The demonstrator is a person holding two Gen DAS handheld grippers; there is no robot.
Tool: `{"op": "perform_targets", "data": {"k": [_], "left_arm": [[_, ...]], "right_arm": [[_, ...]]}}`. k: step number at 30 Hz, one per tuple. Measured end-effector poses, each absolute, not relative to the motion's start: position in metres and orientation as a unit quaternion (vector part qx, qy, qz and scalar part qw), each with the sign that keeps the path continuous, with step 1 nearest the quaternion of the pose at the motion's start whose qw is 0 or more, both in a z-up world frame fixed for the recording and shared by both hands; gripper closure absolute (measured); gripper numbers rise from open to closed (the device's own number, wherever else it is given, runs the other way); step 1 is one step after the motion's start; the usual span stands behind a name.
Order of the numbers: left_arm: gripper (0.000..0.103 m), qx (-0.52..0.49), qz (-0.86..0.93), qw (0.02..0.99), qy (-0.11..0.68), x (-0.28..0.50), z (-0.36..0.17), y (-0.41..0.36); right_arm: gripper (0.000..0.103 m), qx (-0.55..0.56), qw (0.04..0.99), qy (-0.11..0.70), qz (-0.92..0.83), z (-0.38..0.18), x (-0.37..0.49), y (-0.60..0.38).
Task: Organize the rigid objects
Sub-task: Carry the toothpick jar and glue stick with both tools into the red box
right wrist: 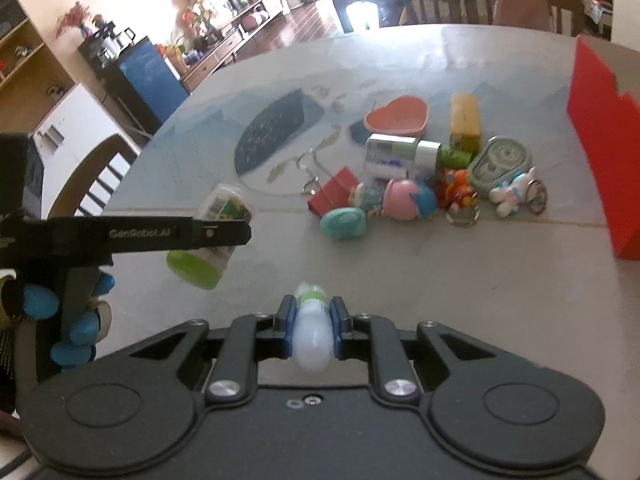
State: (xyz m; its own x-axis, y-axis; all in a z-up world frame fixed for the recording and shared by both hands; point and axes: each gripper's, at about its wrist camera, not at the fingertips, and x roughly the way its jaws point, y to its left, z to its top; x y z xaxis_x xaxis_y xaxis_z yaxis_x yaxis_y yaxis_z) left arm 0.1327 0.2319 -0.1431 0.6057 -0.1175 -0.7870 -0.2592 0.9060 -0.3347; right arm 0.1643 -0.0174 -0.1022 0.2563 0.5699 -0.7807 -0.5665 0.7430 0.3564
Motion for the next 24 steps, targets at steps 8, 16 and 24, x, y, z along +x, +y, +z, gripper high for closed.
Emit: {"op": "perform_targets", "data": {"k": [8,16,24], "left_arm": [[0.060,-0.212,0.013,0.882,0.422,0.138,-0.107,0.210],[0.060,-0.198,-0.007,0.891,0.408,0.164,-0.076,0.161],[0.060,-0.171,-0.031,0.900,0.400,0.209,-0.054,0.097]], "right_arm": [[0.087,0.029,0.821,0.449,0.351,-0.068,0.179,-0.043],[0.087,0.044,0.855,0.390,0.340,-0.033,0.214,-0.092],[0.087,0.064,0.885,0.352,0.297,-0.015,0.258,-0.160]]}}
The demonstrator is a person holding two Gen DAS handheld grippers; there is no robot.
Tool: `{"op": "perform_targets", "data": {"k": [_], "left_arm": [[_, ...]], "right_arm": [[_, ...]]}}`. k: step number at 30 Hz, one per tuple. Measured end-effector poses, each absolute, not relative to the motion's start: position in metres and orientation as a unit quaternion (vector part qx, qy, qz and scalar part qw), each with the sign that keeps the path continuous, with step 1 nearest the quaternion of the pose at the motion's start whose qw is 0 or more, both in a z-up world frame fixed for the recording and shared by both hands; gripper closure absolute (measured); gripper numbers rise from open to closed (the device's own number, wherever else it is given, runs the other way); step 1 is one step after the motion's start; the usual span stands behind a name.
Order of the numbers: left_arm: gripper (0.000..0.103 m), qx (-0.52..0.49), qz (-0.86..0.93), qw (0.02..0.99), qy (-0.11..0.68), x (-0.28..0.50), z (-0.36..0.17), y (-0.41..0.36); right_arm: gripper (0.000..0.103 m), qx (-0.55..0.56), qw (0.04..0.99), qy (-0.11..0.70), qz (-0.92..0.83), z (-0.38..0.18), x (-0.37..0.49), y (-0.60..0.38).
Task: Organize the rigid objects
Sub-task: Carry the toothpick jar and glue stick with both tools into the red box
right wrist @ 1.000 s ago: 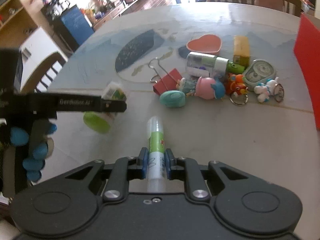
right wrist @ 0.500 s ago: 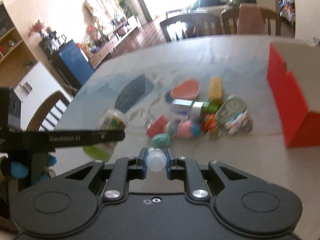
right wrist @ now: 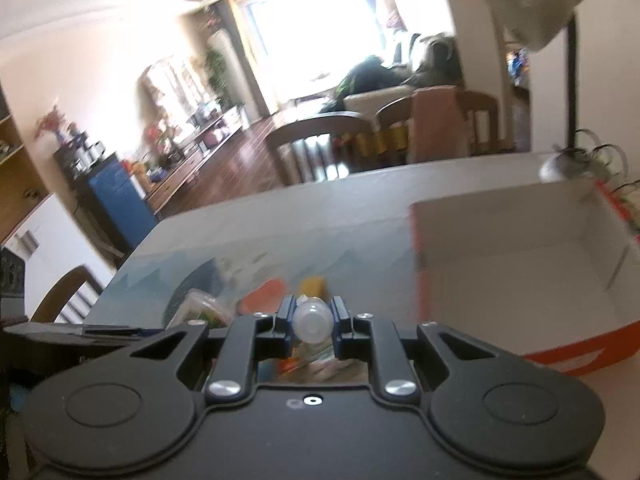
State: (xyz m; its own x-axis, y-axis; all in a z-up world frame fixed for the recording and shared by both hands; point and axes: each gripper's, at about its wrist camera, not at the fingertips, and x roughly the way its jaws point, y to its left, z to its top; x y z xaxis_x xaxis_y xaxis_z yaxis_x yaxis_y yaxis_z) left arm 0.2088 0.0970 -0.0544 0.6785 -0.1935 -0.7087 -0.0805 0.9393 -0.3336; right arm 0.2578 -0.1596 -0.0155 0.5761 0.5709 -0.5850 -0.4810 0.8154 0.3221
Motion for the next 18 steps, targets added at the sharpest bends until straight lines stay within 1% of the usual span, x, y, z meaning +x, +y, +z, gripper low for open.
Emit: {"op": "perform_targets", "data": {"k": [4,9,18], "left_arm": [[0.060,-0.146,-0.046,0.903,0.401,0.237,-0.046,0.060],[0.060,-0.119,-0.074,0.899,0.415,0.281,-0.043,0.013],[0.060,-0.082,-0.105,0.883,0.450,0.355,-0.054,-0.057]], "right_arm": [[0.087,0.074,0.897,0.341,0.271,-0.017,0.278,-0.191],[0.087,0.075,0.910,0.338,0.229,-0.033,0.307,-0.223],[0.087,0.061,0.918,0.352,0.171,-0.066,0.350,-0.271]]}}
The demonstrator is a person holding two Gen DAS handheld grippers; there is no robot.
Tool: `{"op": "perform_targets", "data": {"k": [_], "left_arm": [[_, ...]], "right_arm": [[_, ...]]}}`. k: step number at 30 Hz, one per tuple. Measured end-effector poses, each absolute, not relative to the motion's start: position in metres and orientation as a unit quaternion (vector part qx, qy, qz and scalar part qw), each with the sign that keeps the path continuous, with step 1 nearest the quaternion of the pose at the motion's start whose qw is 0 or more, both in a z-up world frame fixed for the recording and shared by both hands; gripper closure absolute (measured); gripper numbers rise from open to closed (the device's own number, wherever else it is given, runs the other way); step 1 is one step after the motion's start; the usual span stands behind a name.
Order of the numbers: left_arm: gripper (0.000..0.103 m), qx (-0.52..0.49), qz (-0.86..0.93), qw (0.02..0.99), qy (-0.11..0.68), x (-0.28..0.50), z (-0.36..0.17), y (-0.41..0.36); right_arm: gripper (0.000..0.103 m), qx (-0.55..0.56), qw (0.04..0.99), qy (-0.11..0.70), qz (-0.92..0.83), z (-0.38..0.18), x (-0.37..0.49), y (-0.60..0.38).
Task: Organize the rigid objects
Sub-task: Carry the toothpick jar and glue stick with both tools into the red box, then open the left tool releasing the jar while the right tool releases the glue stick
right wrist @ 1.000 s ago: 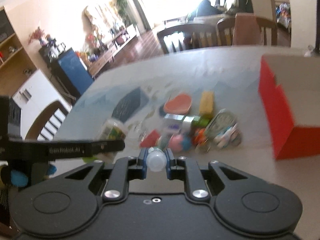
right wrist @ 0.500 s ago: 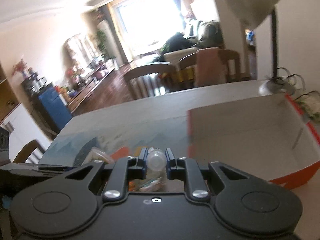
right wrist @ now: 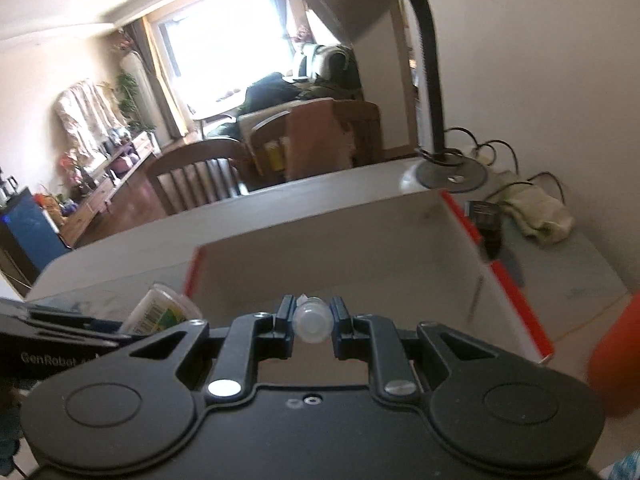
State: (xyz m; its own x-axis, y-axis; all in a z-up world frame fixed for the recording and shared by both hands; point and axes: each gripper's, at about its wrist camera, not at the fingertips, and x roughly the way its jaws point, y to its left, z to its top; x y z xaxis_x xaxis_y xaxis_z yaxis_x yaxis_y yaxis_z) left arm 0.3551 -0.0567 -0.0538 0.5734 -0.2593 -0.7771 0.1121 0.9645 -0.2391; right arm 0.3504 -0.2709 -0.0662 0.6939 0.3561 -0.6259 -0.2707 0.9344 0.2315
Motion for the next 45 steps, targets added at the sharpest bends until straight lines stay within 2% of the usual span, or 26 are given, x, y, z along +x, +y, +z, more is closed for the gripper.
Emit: {"op": "perform_targets", "data": {"k": [15,34,45], "left_arm": [[0.060,-0.048,-0.093,0.843,0.528,0.459,-0.114,-0.113],[0.060,-0.047,-0.088,0.795,0.598,0.483,-0.158,-0.125],[0.060,-0.044,-0.097,0.805,0.584,0.478,-0.142,-0.121]], "right_arm": [[0.087,0.015,0.909,0.392,0.142,-0.105,0.402,-0.288],[0.087,-0.032,0.878,0.445,0.173,-0.123,0.394,-0.284],[0.075,-0.014,0.880,0.440,0.179,-0.110,0.387,-0.288]]}}
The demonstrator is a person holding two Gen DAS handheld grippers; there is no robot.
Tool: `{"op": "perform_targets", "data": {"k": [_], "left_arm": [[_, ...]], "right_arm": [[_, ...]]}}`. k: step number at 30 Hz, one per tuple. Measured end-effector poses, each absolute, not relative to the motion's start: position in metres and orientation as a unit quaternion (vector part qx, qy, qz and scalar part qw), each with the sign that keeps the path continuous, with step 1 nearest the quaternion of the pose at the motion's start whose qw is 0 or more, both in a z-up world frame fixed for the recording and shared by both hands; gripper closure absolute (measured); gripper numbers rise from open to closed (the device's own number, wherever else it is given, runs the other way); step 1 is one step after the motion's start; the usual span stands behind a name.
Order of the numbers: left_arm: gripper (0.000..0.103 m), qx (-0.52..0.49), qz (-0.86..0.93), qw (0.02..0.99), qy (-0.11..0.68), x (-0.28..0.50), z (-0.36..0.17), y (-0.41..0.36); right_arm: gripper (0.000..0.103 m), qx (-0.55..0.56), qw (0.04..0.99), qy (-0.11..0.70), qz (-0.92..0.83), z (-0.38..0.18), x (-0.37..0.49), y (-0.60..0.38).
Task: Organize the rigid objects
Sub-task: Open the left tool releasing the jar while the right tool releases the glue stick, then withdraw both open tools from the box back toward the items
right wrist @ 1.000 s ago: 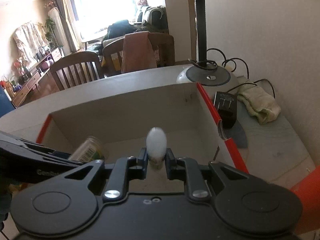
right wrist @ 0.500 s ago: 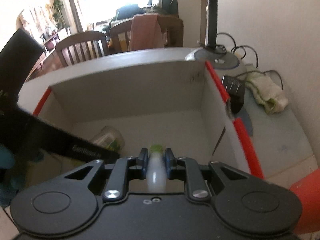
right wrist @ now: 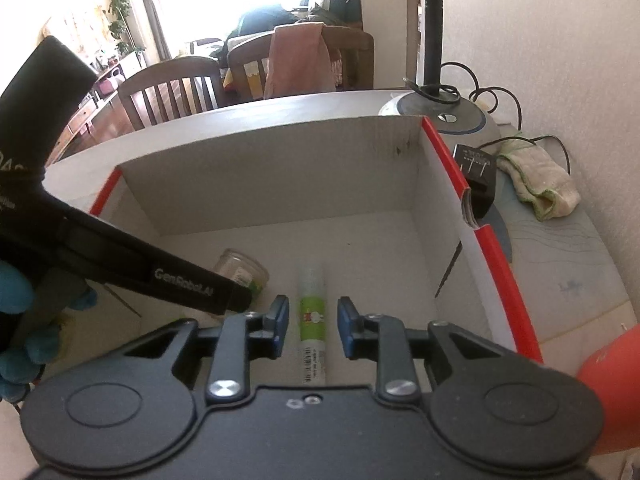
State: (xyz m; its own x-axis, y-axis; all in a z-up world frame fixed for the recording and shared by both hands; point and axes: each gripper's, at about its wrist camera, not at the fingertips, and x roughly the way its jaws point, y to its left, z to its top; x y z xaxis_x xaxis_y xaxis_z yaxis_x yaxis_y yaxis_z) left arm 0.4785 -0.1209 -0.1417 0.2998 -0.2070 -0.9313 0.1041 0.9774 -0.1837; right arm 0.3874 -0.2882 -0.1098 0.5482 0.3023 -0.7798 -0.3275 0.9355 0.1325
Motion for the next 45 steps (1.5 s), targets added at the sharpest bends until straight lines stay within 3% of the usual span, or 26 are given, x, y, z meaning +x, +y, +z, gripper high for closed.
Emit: {"op": "perform_targets", "data": {"k": [15,35,45], "left_arm": [[0.060,-0.041,-0.113,0.847,0.518,0.433,-0.091,-0.106],[0.060,-0.055,-0.131,0.887,0.439,0.347,-0.030,-0.047],[0.047,-0.044,-0.125,0.907,0.400,0.296,-0.012,-0.002]], "right_arm": [[0.055,-0.006,0.890,0.416,0.184,-0.074,0.357,-0.278],[0.042,0.018,0.904,0.378,0.200,-0.030,0.296,-0.235],[0.032,0.025,0.905,0.367,0.214,-0.017,0.262,-0.195]]}}
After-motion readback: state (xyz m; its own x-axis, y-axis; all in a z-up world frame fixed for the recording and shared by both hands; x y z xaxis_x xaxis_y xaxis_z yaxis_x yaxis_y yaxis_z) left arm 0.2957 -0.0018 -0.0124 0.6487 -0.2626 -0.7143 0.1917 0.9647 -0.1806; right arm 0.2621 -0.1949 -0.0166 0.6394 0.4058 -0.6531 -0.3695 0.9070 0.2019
